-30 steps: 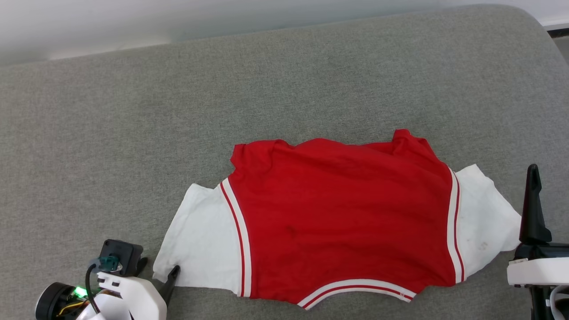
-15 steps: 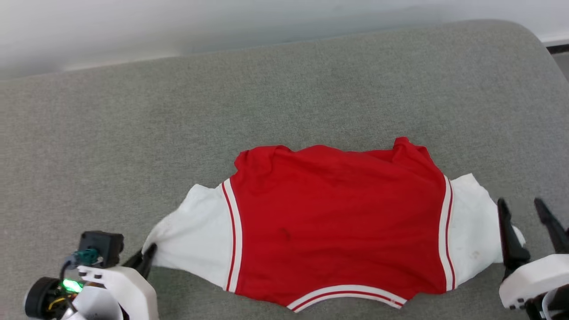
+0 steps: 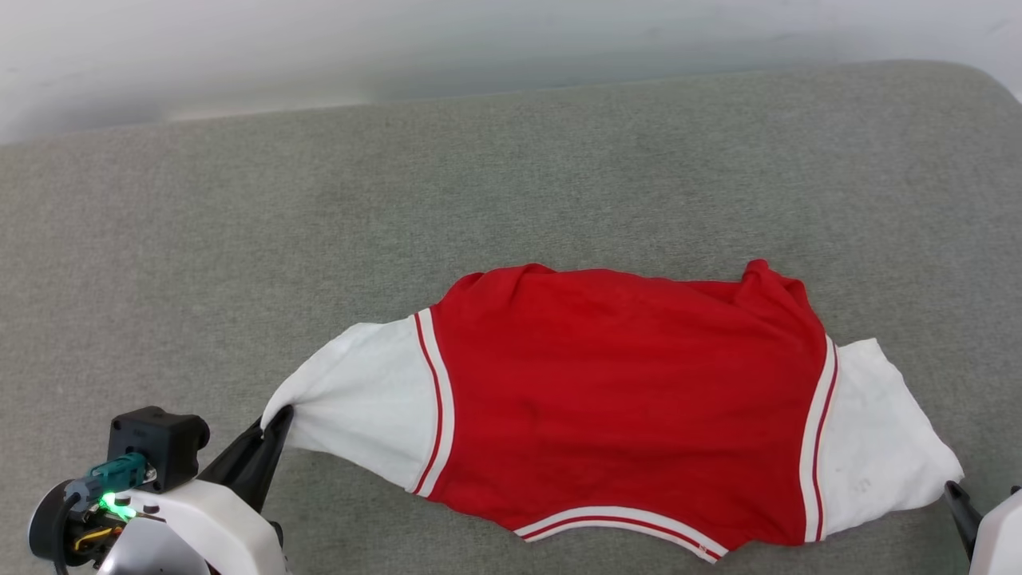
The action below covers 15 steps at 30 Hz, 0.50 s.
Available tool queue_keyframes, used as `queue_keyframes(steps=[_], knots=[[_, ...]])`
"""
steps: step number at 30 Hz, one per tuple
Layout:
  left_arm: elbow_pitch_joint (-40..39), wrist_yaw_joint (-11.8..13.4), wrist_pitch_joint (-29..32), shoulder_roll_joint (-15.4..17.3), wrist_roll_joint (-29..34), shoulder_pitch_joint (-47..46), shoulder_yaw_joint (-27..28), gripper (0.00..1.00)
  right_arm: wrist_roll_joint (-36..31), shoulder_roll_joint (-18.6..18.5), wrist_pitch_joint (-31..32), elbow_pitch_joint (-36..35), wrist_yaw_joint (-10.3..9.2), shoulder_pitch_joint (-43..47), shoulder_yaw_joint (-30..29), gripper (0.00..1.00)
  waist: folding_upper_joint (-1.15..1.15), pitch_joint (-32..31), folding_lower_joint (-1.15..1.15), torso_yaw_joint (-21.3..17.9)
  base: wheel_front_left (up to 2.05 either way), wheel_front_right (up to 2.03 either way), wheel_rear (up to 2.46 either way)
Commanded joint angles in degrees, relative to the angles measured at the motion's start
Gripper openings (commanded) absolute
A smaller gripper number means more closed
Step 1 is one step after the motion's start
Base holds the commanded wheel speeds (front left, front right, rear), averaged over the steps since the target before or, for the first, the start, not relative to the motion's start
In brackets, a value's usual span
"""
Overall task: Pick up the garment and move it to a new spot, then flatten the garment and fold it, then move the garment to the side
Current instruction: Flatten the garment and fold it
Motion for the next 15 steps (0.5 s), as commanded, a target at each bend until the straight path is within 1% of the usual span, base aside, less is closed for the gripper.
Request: queue_keyframes(steps=[1, 6, 9, 15], knots=[[-0.92, 0.16, 0.27, 0.39, 0.26, -0.02, 0.04, 0.0, -0.43, -0.08, 0.96, 0.35, -0.04, -0.94, -0.22, 1.0, 0.0, 0.48, 0.0, 0.62, 0.0, 0.0, 0.0], [-2.46, -0.03, 0.73, 0.55, 0.23, -0.5, -0.43, 0.0, -1.51, -0.36, 1.78, 2.38, -0.03, -2.47, -0.41, 1.0, 0.0, 1.22, 0.0, 1.53, 0.0, 0.0, 0.0], [-3.18, -0.28, 0.83, 0.67, 0.07, -1.03, -0.83, 0.0, -2.32, -1.05, 2.0, 4.53, -0.04, -3.6, 0.51, 1.0, 0.0, 1.95, 0.0, 2.1, 0.0, 0.0, 0.0], [-3.32, -0.72, 0.83, 0.9, -0.44, -2.01, -1.22, 0.0, -2.07, -1.14, 1.97, 9.51, -0.03, -4.99, 3.6, 1.0, 0.0, 3.17, 0.0, 3.07, 0.0, 0.0, 0.0]])
